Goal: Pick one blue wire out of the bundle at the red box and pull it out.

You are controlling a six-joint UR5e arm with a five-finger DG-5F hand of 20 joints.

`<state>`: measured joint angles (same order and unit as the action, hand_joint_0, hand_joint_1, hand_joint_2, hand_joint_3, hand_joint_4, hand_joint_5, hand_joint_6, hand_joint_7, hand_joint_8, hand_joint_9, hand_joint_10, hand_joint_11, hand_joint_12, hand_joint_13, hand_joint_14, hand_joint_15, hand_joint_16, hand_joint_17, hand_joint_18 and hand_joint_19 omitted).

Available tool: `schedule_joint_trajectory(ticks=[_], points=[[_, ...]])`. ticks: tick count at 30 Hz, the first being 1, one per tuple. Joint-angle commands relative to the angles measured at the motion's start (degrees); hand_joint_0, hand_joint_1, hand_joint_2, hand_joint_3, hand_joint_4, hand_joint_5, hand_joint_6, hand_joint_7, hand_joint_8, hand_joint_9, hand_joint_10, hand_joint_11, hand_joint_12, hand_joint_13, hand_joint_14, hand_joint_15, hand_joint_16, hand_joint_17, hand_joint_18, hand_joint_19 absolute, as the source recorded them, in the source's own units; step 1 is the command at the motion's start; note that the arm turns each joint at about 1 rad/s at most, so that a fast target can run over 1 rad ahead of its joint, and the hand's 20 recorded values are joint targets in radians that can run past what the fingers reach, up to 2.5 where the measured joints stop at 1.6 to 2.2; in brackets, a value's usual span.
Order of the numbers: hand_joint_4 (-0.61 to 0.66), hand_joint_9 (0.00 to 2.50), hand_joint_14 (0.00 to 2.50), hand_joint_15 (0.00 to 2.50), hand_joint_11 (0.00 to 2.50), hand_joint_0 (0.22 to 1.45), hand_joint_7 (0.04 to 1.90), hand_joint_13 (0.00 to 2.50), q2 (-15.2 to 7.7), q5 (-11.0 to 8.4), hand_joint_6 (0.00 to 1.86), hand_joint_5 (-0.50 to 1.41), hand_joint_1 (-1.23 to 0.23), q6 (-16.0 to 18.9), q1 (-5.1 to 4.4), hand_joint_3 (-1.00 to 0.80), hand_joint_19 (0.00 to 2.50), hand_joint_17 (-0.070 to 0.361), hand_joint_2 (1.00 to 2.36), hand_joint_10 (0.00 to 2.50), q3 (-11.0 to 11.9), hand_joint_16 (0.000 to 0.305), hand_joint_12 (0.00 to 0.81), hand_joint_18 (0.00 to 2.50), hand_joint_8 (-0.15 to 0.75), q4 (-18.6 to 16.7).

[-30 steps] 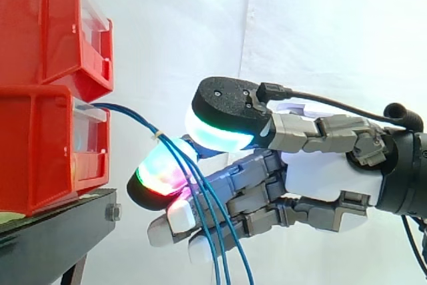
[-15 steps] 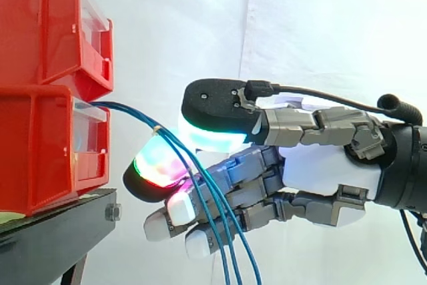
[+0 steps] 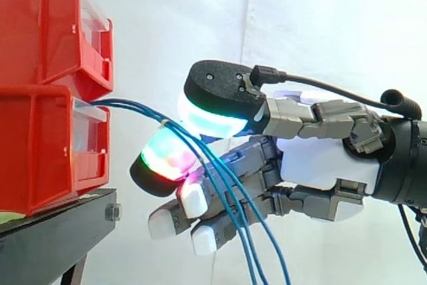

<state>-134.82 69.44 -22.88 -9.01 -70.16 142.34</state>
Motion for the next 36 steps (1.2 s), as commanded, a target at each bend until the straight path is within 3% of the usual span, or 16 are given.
schedule_joint_trajectory(ticks=[1,13,20,28,36], points=[[0.31,1.04,0.01,0.37,0.68,0.56,1.1,0.86,0.0,-0.01,0.9,-0.14,-0.7,0.03,0.05,-0.39,0.46,0.143,1.01,0.02,0.11,0.063,0.483,0.86,0.444,0.22],[0.23,1.06,0.02,0.39,0.73,0.61,1.19,0.89,0.0,-0.01,0.92,-0.13,-0.79,0.11,-0.04,-0.29,0.47,0.138,1.02,0.02,0.64,0.061,0.476,0.89,0.437,0.49],[0.15,1.02,0.01,0.39,0.73,0.65,1.18,0.89,0.08,-0.01,0.93,-0.15,-0.85,0.73,-0.04,-0.27,0.46,0.137,1.02,0.02,1.69,0.061,0.473,0.9,0.425,3.3],[0.12,0.98,0.02,0.4,0.75,0.7,1.15,0.89,0.08,0.35,0.94,-0.17,-0.88,6.35,0.4,-0.3,0.44,0.136,1.02,0.02,2.57,0.06,0.469,0.9,0.421,7.43],[0.17,0.95,0.01,0.41,0.74,0.72,1.12,0.89,0.17,1.31,0.95,-0.19,-0.9,7.23,0.31,-0.36,0.44,0.135,1.01,0.02,2.57,0.06,0.469,0.9,0.419,7.96]])
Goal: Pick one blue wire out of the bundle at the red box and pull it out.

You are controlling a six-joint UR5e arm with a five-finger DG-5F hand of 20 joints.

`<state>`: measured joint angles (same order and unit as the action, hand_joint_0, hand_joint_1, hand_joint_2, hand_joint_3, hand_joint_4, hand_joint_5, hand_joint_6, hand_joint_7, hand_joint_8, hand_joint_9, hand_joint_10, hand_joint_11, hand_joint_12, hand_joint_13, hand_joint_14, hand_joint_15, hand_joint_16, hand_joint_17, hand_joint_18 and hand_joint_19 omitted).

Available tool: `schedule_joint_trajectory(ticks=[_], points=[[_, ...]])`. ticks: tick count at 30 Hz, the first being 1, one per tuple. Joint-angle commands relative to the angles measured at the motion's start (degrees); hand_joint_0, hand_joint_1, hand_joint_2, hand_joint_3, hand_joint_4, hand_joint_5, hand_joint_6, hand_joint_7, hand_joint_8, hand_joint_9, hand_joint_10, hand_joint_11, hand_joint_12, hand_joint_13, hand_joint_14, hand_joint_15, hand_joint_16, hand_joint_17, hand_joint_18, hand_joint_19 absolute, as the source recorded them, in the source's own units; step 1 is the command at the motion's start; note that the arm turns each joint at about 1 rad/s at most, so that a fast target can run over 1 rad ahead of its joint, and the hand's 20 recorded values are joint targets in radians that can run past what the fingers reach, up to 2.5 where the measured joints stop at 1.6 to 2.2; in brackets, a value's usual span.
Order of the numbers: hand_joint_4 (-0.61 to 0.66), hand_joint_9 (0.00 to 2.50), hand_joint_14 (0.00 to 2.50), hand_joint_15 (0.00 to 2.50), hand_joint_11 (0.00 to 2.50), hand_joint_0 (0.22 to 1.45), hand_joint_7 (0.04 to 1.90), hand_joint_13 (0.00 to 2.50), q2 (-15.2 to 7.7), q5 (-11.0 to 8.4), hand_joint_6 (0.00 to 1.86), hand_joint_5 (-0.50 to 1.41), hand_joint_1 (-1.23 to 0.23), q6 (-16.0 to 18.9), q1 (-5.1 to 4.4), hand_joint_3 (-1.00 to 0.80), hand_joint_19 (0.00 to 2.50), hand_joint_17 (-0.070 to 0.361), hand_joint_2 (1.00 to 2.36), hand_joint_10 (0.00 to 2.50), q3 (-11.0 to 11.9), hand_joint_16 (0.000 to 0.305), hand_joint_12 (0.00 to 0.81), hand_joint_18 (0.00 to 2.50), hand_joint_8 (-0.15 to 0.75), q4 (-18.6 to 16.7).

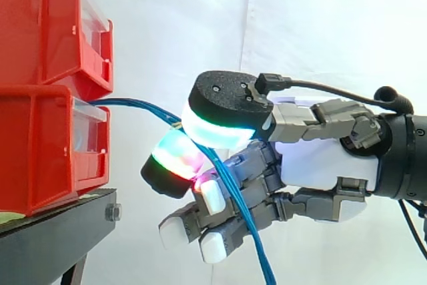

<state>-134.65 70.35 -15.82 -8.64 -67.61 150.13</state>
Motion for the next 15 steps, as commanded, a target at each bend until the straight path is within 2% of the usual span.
schedule_joint_trajectory(ticks=[1,5,10,15], points=[[0.18,0.95,0.02,0.4,0.74,0.73,1.11,0.89,0.0,0.4,0.95,-0.19,-0.9,0.18,0.03,-0.37,0.44,0.136,1.01,0.02,0.11,0.06,0.468,0.9,0.419,0.16],[0.18,0.95,0.01,0.4,0.75,0.74,1.12,0.89,0.44,0.57,0.95,-0.19,-0.91,0.18,0.21,-0.41,0.44,0.136,1.01,0.02,0.55,0.06,0.467,0.9,0.422,0.51],[0.26,0.88,0.01,0.41,0.73,0.77,1.07,0.89,1.58,0.66,0.95,-0.21,-0.91,0.09,0.21,-0.45,0.43,0.136,1.0,0.02,0.55,0.06,0.465,0.9,0.409,2.97],[0.29,0.87,0.01,0.42,0.75,0.64,1.03,0.86,1.58,0.66,0.93,-0.21,-0.87,0.44,0.21,-0.49,0.45,0.139,1.0,0.02,0.73,0.062,0.474,0.89,0.414,3.85]])
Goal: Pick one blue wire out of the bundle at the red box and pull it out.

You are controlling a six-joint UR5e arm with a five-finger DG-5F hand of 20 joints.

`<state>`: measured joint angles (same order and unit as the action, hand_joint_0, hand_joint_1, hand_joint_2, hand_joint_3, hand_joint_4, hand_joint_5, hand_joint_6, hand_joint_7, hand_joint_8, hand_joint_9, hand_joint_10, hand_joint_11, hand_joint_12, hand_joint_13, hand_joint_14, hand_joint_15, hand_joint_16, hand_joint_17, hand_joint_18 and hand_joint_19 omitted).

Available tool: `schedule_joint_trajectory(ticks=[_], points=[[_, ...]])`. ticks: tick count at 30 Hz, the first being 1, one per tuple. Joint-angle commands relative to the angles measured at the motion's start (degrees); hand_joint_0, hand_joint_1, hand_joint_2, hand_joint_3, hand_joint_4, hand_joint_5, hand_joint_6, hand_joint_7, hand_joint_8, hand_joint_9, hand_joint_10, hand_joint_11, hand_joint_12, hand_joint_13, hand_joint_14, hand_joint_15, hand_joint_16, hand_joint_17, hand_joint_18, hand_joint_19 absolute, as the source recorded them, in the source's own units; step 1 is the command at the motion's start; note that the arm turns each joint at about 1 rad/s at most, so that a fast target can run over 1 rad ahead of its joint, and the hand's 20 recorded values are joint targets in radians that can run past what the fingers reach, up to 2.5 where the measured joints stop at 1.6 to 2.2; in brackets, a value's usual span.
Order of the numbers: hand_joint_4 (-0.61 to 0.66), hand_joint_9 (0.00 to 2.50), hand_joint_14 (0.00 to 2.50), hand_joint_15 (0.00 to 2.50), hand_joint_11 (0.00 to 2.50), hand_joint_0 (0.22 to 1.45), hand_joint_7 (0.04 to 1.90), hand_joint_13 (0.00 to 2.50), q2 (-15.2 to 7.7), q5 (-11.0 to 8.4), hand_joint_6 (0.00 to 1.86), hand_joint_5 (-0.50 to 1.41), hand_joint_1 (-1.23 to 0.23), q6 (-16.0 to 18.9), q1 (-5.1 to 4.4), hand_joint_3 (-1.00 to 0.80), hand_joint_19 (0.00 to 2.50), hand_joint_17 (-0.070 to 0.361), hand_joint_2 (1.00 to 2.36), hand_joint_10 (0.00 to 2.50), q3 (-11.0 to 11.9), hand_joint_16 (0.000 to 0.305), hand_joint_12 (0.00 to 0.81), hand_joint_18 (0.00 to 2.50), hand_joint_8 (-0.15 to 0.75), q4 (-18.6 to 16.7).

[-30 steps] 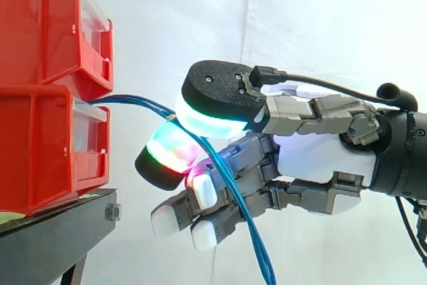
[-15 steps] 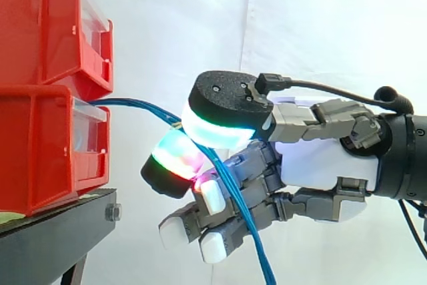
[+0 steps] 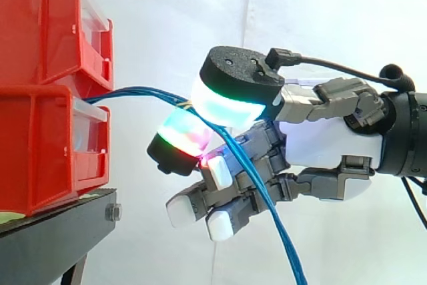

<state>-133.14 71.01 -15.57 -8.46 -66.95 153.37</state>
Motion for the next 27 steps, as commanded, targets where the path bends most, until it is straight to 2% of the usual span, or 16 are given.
schedule_joint_trajectory(ticks=[1,7,12,15,18,20,27], points=[[0.28,0.88,0.02,0.42,0.75,0.61,1.04,0.86,0.08,0.01,0.93,-0.21,-0.83,0.18,0.02,-0.49,0.47,0.139,1.0,0.02,0.06,0.062,0.477,0.89,0.419,0.7],[0.28,0.97,0.02,0.43,0.75,0.56,1.1,0.9,0.25,0.01,0.91,-0.18,-0.68,0.18,0.11,-0.45,0.49,0.145,1.0,0.02,0.06,0.065,0.497,0.92,0.448,0.79],[0.26,1.05,0.02,0.44,0.74,0.58,1.16,0.93,0.25,0.01,0.9,-0.15,-0.59,0.18,0.11,-0.4,0.5,0.142,1.01,0.02,0.15,0.063,0.491,0.94,0.448,0.79],[0.27,1.06,0.02,0.44,0.73,0.59,1.19,0.94,0.16,0.01,0.9,-0.14,-0.61,0.18,0.2,-0.36,0.51,0.141,1.01,0.02,0.15,0.063,0.491,0.95,0.452,0.79],[0.27,1.06,0.02,0.45,0.75,0.61,1.21,0.94,0.25,0.01,0.91,-0.14,-0.7,0.18,0.2,-0.32,0.5,0.14,1.01,0.02,0.15,0.062,0.487,0.95,0.45,0.97],[0.23,1.05,0.02,0.44,0.76,0.63,1.18,0.94,0.25,0.01,0.92,-0.15,-0.76,0.18,0.2,-0.31,0.5,0.14,1.01,0.02,0.06,0.062,0.487,0.95,0.45,1.05],[0.18,1.01,0.02,0.44,0.78,0.67,1.14,0.94,0.25,0.01,0.94,-0.17,-0.85,0.18,0.28,-0.31,0.47,0.139,1.02,0.02,0.15,0.062,0.477,0.94,0.436,1.49]])
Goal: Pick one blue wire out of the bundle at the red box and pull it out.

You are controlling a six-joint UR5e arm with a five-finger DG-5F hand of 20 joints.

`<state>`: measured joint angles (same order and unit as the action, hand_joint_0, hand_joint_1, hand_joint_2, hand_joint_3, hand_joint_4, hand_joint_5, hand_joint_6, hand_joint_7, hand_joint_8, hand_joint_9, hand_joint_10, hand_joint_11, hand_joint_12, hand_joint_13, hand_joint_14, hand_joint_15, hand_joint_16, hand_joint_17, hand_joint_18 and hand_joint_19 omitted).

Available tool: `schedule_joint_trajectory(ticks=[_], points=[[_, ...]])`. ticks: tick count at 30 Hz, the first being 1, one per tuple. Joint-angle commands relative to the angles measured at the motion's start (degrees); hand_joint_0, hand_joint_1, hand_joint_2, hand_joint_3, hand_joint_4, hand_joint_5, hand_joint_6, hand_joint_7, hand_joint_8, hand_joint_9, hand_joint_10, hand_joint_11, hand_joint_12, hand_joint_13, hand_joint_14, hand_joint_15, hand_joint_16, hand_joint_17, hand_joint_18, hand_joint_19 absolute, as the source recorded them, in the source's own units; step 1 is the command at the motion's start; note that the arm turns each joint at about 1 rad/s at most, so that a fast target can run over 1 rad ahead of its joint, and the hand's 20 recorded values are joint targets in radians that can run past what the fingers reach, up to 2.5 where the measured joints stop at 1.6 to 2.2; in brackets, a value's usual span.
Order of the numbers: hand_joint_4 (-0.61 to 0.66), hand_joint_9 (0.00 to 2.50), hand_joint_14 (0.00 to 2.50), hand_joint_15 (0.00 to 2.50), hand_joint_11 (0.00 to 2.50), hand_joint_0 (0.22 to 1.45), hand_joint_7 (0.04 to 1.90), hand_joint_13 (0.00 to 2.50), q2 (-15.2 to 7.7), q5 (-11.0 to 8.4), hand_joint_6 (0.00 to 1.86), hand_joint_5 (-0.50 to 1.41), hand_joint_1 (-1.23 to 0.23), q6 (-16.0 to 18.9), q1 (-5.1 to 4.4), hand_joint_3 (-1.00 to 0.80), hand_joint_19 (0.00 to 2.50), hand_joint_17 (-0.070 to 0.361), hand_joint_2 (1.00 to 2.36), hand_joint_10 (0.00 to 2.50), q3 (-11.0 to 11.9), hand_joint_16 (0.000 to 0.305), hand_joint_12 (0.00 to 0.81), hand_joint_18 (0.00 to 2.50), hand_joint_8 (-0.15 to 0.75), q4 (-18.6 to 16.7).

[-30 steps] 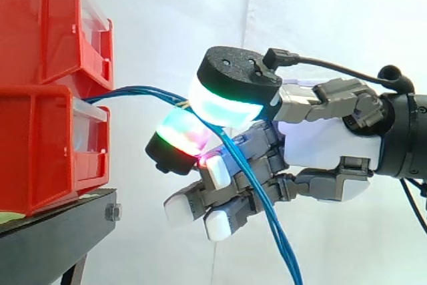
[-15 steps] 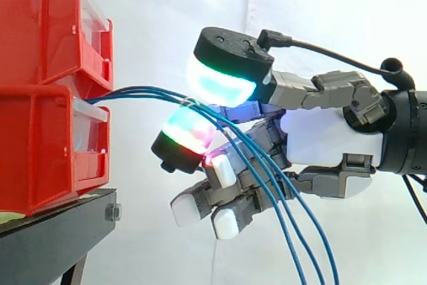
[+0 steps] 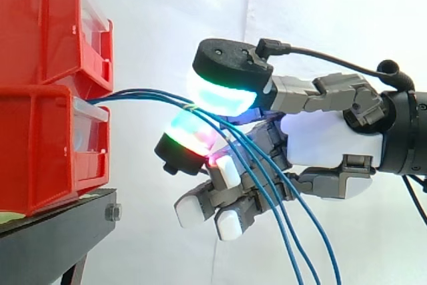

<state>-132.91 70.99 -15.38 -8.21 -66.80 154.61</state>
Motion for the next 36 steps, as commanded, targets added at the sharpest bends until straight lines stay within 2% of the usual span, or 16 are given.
schedule_joint_trajectory(ticks=[1,3,7,17,23,29,36], points=[[0.18,1.0,0.02,0.44,0.77,0.68,1.14,0.93,0.02,0.03,0.94,-0.18,-0.87,0.0,0.04,-0.31,0.47,0.139,1.02,0.02,0.0,0.062,0.478,0.94,0.433,0.34],[0.17,0.98,0.02,0.44,0.76,0.68,1.14,0.92,0.02,-0.06,0.94,-0.18,-0.88,0.0,0.04,-0.32,0.47,0.138,1.02,0.02,0.0,0.061,0.476,0.93,0.426,0.34],[0.21,0.99,0.02,0.44,0.74,0.62,1.13,0.92,0.02,-0.06,0.93,-0.18,-0.78,0.0,0.04,-0.31,0.5,0.138,1.02,0.02,0.09,0.061,0.474,0.92,0.42,0.34],[0.24,1.04,0.02,0.45,0.73,0.58,1.19,0.93,0.02,-0.33,0.91,-0.16,-0.68,0.09,0.04,-0.26,0.54,0.142,1.02,0.02,0.35,0.063,0.491,0.93,0.439,0.34],[0.25,1.03,0.02,0.45,0.72,0.56,1.17,0.92,0.02,-0.15,0.91,-0.16,-0.56,0.09,-0.05,-0.28,0.56,0.147,1.02,0.02,0.88,0.065,0.501,0.94,0.447,1.22],[0.27,1.03,0.02,0.46,0.74,0.54,1.18,0.92,0.02,-0.24,0.9,-0.16,-0.55,0.18,-0.23,-0.34,0.55,0.15,1.01,0.02,0.88,0.067,0.508,0.95,0.452,2.36],[0.29,1.05,0.02,0.45,0.73,0.51,1.17,0.93,0.02,-0.15,0.9,-0.16,-0.64,0.88,-0.4,-0.45,0.54,0.155,1.0,0.02,0.97,0.069,0.52,0.97,0.465,2.8]])
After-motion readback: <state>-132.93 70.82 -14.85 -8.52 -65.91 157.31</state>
